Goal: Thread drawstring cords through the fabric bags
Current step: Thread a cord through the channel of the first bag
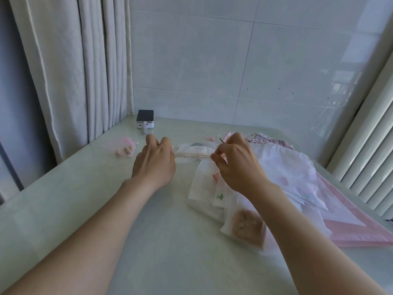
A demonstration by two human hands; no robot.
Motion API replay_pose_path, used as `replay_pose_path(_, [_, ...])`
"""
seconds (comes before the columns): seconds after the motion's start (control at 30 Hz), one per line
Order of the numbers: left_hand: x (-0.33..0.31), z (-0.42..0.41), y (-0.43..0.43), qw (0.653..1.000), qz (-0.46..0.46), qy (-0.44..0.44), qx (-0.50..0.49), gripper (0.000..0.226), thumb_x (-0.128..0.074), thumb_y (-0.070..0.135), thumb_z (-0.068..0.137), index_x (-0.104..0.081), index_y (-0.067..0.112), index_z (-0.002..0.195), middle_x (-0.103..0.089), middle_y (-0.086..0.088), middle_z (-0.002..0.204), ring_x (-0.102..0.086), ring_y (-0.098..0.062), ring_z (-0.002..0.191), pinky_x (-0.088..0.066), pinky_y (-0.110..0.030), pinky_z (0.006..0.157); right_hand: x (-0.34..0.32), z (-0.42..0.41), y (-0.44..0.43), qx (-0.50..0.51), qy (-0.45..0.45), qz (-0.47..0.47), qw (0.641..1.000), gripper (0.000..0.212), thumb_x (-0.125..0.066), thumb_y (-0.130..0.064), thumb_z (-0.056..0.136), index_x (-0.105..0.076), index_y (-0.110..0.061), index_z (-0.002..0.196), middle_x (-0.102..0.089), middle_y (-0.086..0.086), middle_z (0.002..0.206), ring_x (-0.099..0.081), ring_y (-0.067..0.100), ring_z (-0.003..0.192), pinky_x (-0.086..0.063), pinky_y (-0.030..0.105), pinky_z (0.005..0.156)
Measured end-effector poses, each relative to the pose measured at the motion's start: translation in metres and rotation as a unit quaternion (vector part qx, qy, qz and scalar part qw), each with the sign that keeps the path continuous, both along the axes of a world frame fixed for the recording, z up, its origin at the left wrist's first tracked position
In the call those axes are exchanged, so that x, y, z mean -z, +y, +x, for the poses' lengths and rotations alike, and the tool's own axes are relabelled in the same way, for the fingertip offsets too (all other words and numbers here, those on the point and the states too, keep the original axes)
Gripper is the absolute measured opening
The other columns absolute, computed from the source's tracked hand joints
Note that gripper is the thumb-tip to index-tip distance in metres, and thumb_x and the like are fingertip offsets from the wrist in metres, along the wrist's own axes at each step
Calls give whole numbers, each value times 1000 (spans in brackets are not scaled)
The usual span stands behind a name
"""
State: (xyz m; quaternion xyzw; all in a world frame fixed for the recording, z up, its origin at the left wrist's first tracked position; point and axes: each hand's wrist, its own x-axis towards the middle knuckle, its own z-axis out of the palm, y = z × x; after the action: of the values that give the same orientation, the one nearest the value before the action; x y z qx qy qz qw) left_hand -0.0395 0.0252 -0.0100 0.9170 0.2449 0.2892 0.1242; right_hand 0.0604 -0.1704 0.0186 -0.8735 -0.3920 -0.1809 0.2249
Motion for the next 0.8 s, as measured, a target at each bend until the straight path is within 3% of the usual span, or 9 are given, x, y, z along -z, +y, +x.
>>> replay_pose_path(0.07, [0, 1, -2, 1000, -7, 5, -21, 30, -30, 32, 109, -51, 11, 101, -38, -10, 107, -53, -34, 81, -42, -40, 73, 2, -2, 2, 6, -12, -15, 1000, 30, -59, -40, 103, -77, -17, 97, -58, 3, 98, -50, 28, 103, -43, 39, 88])
replay_pose_path(0.17, [-3, 0, -5, 999, -33, -15, -32, 41, -30, 41, 109, -53, 14, 90, -42, -10, 105, -52, -33, 76, -43, -39, 72, 1, -9, 9, 29, 3, 41, 999, 36, -61, -50, 99, -74, -21, 81, -56, -9, 71, -49, 25, 94, -37, 37, 81])
replay_pose_path(0.33, [-7, -3, -2, 997, 24, -33, -58, 36, -34, 37, 110, -48, 15, 86, -41, -9, 101, -46, -30, 69, -38, -38, 67, -2, -7, 8, 88, 38, 69, 993, 35, -60, -30, 92, -67, -11, 63, -64, 0, 64, -57, 26, 84, -27, 36, 79])
replay_pose_path(0.43, [-8, -1, -5, 997, 33, -29, -67, 34, -35, 34, 110, -46, 15, 85, -40, -9, 100, -45, -30, 68, -38, -39, 68, -6, -4, 3, 113, 62, 95, 987, 35, -59, -24, 87, -55, -8, 56, -52, 4, 55, -53, 27, 73, -25, 37, 77])
replay_pose_path(0.57, [-9, -4, -5, 996, 13, -34, -80, 40, -29, 37, 111, -49, 15, 85, -38, -8, 100, -43, -32, 72, -39, -39, 73, -4, -4, 2, 104, -22, 52, 993, 35, -54, -38, 99, -69, -18, 74, -66, 0, 77, -53, 28, 96, -22, 38, 81])
replay_pose_path(0.7, [-11, -12, 0, 998, -33, -12, -47, 35, -34, 31, 105, -51, 13, 81, -43, -9, 101, -45, -34, 78, -42, -43, 85, -1, -3, -5, 55, -76, -47, 994, 27, -48, -48, 105, -63, -27, 115, -55, 4, 111, -45, 33, 108, -25, 42, 88])
replay_pose_path(0.8, [-12, -11, -4, 1000, -18, -11, 4, 19, -41, 24, 102, -46, 15, 86, -44, -8, 104, -46, -34, 77, -38, -42, 82, 1, -7, -1, 71, -145, -74, 984, 21, -61, -27, 96, -62, -22, 116, -57, 6, 111, -52, 34, 101, -32, 43, 88])
